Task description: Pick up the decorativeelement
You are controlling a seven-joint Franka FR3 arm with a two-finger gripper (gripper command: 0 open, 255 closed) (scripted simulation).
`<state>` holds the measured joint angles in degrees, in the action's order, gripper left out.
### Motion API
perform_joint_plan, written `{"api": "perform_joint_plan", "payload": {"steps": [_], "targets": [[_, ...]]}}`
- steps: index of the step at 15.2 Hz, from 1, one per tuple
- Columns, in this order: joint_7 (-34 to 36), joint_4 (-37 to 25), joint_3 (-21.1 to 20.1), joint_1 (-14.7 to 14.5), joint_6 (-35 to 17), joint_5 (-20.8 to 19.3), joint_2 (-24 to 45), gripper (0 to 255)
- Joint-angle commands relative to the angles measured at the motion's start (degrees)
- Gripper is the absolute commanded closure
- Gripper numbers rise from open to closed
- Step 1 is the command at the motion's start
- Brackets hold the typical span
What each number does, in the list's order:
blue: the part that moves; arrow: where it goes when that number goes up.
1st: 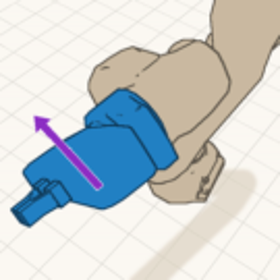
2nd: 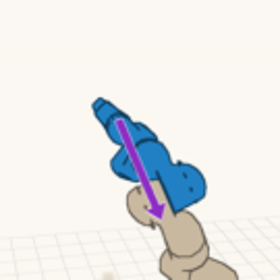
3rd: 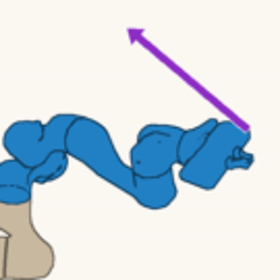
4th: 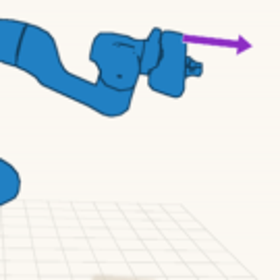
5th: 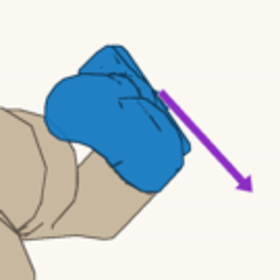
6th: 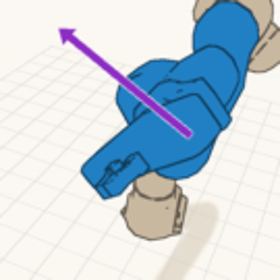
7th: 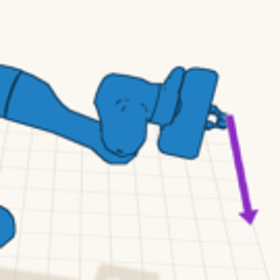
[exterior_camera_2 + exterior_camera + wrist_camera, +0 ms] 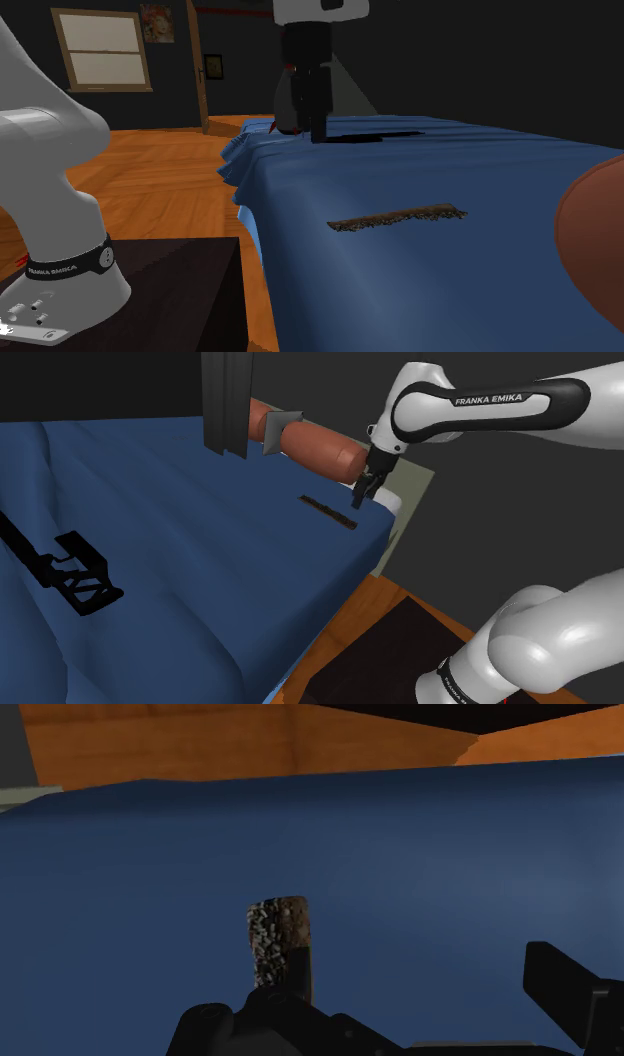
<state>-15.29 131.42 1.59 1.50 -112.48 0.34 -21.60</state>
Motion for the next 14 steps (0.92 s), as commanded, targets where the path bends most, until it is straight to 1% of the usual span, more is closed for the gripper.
{"api": "perform_joint_plan", "payload": {"steps": [1,7,12,14], "targets": [[-0.76,-1.83,0.23,0.0,-2.51,-0.17,4.24,0],[-3.9,-9.69,1.39,0.49,-7.89,-0.32,17.28,0],[-6.38,-18.33,1.94,1.04,-10.45,-0.02,28.31,0],[-6.46,-18.19,1.93,1.08,-11.22,0.01,28.93,0]]}}
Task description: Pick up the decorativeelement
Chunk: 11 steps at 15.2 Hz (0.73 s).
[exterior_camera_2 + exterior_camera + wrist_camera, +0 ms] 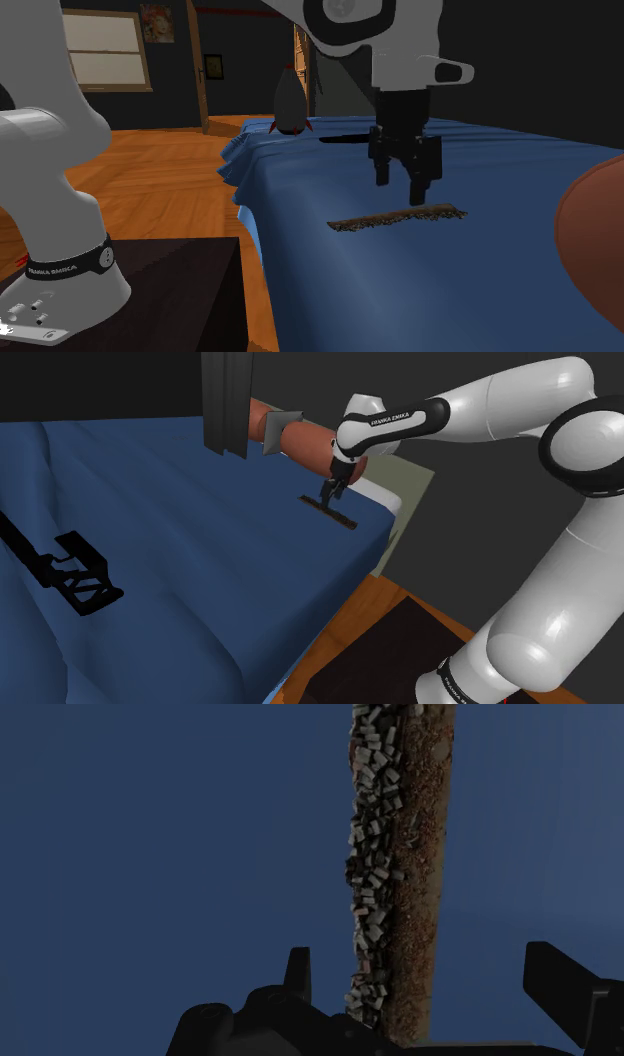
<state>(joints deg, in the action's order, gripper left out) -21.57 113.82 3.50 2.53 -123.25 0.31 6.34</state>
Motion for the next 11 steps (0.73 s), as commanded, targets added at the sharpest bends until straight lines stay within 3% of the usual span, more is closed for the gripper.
{"api": "perform_joint_plan", "payload": {"steps": [1,8,9,11], "targets": [[-0.2,-0.18,0.02,0.05,-1.16,0.07,1.3,0],[-0.3,1.92,-0.01,0.09,-5.11,0.22,3.16,0],[-0.33,1.92,0.0,0.1,-5.14,0.23,3.19,255],[-0.32,1.95,0.0,0.09,-5.16,0.23,3.17,255]]}}
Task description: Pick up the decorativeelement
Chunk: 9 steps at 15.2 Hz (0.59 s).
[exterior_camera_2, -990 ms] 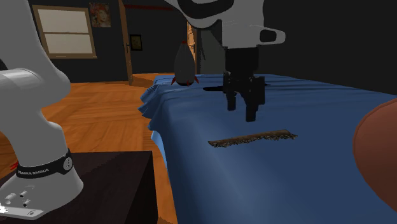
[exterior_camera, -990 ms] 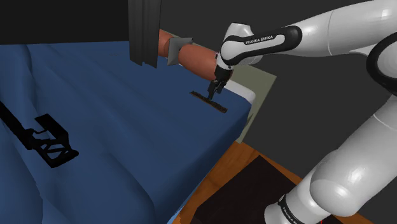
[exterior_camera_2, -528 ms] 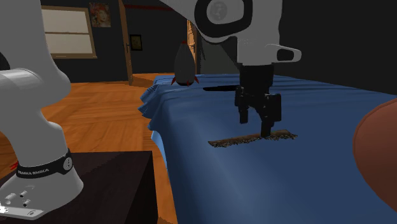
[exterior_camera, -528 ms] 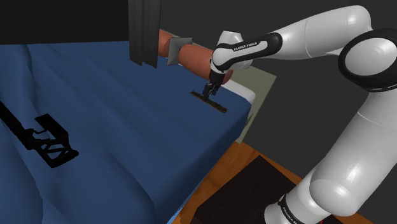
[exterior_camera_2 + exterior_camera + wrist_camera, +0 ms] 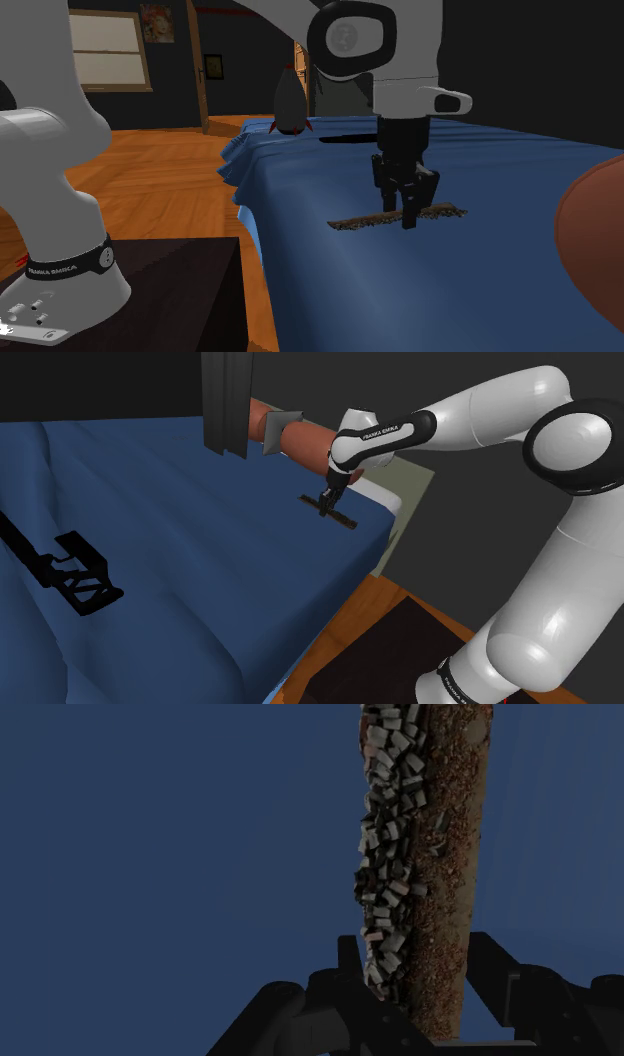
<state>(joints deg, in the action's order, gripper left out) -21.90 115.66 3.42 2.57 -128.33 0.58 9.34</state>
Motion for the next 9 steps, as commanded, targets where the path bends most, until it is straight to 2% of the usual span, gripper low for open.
{"api": "perform_joint_plan", "payload": {"steps": [1,7,9], "targets": [[-0.02,0.08,0.09,0.07,-0.03,-0.04,0.15,255],[0.03,0.08,0.06,0.05,-0.03,-0.05,0.16,255],[0.07,-0.62,0.07,0.04,1.38,-0.11,-0.56,255]]}}
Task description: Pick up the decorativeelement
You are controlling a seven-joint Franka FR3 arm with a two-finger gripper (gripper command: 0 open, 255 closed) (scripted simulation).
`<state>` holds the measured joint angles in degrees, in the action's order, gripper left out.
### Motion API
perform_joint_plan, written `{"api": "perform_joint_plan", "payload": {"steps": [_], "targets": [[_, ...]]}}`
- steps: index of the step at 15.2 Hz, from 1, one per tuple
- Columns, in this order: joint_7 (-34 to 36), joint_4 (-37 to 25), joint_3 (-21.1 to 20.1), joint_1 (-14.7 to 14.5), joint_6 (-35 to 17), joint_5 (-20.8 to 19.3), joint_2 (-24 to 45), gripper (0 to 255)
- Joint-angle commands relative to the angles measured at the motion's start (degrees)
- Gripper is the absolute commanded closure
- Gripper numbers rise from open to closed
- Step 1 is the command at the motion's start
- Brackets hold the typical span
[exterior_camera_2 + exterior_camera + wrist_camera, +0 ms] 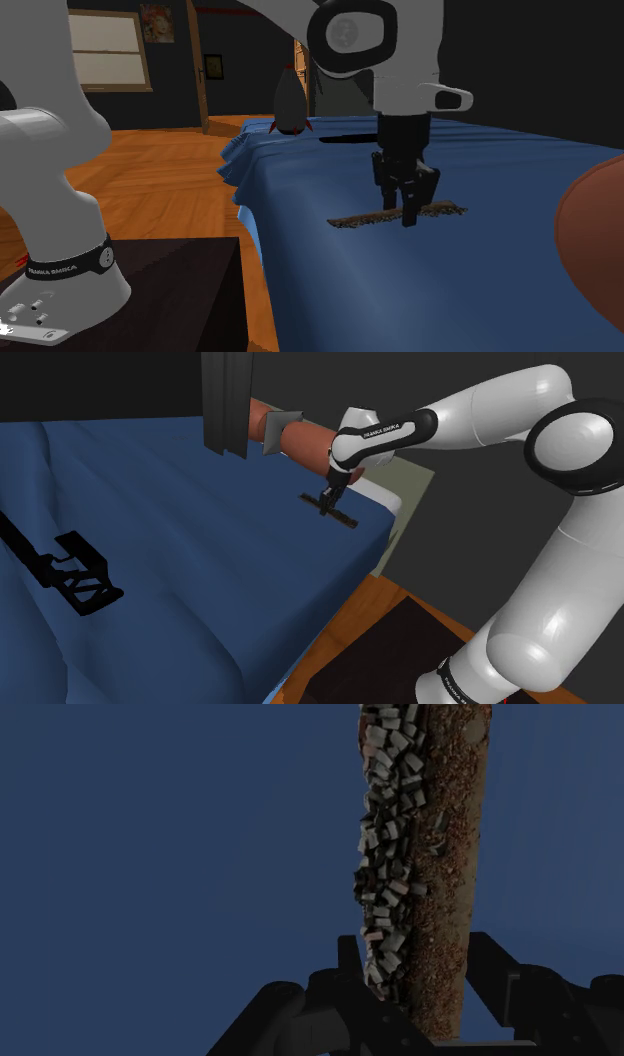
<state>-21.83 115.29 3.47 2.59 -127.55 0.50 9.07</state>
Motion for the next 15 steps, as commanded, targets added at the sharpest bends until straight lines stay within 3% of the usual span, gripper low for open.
{"api": "perform_joint_plan", "payload": {"steps": [1,15], "targets": [[0.02,-0.63,0.03,0.01,1.31,-0.06,-0.62,255],[0.18,-6.16,0.06,-0.03,10.06,-0.32,-3.85,255]]}}
